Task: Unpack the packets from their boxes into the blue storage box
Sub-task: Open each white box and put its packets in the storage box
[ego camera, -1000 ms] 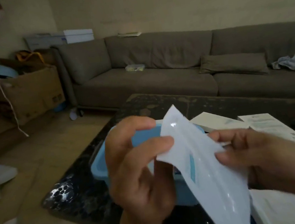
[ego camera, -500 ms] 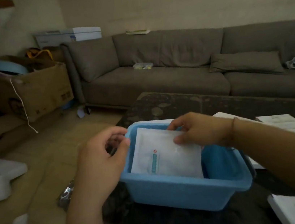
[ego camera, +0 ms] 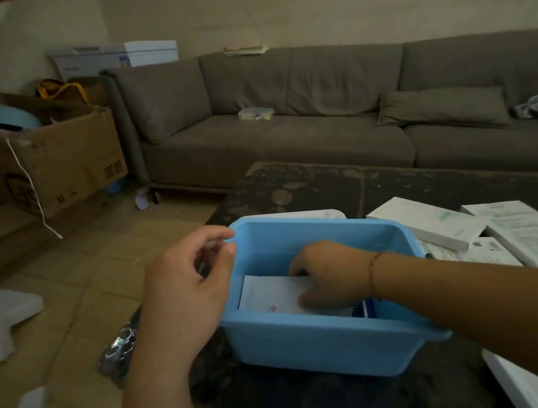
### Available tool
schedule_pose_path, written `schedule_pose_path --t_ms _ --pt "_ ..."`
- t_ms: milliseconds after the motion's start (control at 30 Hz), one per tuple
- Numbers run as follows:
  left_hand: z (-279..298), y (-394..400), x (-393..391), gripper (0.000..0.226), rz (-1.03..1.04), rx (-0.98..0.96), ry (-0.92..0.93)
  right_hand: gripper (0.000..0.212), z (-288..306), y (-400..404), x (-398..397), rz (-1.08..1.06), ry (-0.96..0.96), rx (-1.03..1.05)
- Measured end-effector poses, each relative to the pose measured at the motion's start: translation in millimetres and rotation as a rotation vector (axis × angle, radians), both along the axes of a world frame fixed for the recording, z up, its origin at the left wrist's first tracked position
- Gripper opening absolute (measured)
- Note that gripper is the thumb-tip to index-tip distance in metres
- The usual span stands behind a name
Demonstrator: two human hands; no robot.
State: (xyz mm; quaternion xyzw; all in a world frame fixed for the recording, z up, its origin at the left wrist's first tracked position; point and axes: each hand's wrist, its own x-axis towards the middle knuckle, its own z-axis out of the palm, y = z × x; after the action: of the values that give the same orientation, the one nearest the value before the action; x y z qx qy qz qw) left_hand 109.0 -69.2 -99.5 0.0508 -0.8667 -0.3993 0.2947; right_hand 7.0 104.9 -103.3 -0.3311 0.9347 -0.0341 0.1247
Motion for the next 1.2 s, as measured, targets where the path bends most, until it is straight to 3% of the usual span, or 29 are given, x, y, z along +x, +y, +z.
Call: schedule_pose_path --t_ms 367,467,533,600,700,767,900,1000,1100,1200 --pt "-1 3 -3 0.014 0.017 -0.006 -0.014 0.054 -4 -2 0 0.186 -0.027 0.174" --pt "-1 6 -2 0.014 0.026 -0.004 -0.017 0.055 6 6 3 0.164 -0.052 0.101" --pt "2 9 -1 0.014 0.039 0.018 0.007 0.051 25 16 13 0.14 0.048 -0.003" --pt "8 15 3 0.014 0.021 -0.005 0.149 0.046 49 36 34 0.075 0.156 -0.217" --pt "21 40 14 0.011 -0.157 -0.024 0.392 0.028 60 90 84 0.007 0.407 -0.616" --pt "28 66 22 0.01 -0.344 -0.04 0.491 0.017 42 135 121 -0.066 0.6 -0.715" --pt "25 120 32 0.012 -0.715 -0.101 0.562 0.027 -20 200 178 -0.25 0.598 -0.552" --pt "10 147 31 0.011 -0.941 -0.096 0.448 0.036 -55 221 196 -0.234 0.544 -0.306" --pt "-11 163 29 0.012 -1.086 -0.06 0.257 0.046 -74 221 202 -0.293 0.54 -0.301" --pt "-30 176 30 0.012 -1.078 -0.113 0.242 0.046 -88 221 204 -0.349 0.574 -0.347"
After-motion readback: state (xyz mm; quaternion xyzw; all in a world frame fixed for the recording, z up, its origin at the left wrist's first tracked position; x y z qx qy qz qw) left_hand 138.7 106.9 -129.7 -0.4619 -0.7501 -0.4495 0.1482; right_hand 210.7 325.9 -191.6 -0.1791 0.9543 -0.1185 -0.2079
